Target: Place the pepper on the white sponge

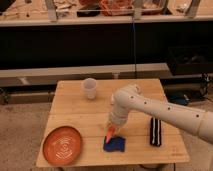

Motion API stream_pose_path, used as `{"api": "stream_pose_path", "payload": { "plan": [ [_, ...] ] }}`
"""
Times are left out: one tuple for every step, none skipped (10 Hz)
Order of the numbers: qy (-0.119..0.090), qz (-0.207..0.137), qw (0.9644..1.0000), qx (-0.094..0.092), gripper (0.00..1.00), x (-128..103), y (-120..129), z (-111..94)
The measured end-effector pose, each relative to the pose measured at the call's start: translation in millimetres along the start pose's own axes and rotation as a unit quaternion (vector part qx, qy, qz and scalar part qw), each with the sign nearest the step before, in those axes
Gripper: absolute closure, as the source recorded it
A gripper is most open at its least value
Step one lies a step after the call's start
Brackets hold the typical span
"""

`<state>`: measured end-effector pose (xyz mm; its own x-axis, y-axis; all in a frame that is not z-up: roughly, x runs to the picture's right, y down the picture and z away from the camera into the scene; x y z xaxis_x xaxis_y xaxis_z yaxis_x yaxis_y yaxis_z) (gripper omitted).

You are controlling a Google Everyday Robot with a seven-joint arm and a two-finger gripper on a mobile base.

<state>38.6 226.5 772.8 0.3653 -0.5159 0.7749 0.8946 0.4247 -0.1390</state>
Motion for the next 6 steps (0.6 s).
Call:
{"api": "stream_pose_path", "payload": {
  "plan": [
    [-0.001,-0.002,1.0,-0.001,0.85,-0.2,0.9,-0.7],
    [-0.002,-0.004,1.0,-0.001,0.85,-0.4,1.7,-1.3],
    [-0.003,-0.005,1.0,-0.002,0.84,-0.6,1.8,-1.7],
    [-0.003,-0.008,1.0,-0.004,0.79,-1.1,0.8,-2.5],
    [-0.005,-0.012,0.9999,-0.005,0.79,-2.4,-0.1,-2.1],
    [-0.005,-0.015,0.9999,-0.005,0.83,-2.3,-0.6,-2.2]
  ]
}}
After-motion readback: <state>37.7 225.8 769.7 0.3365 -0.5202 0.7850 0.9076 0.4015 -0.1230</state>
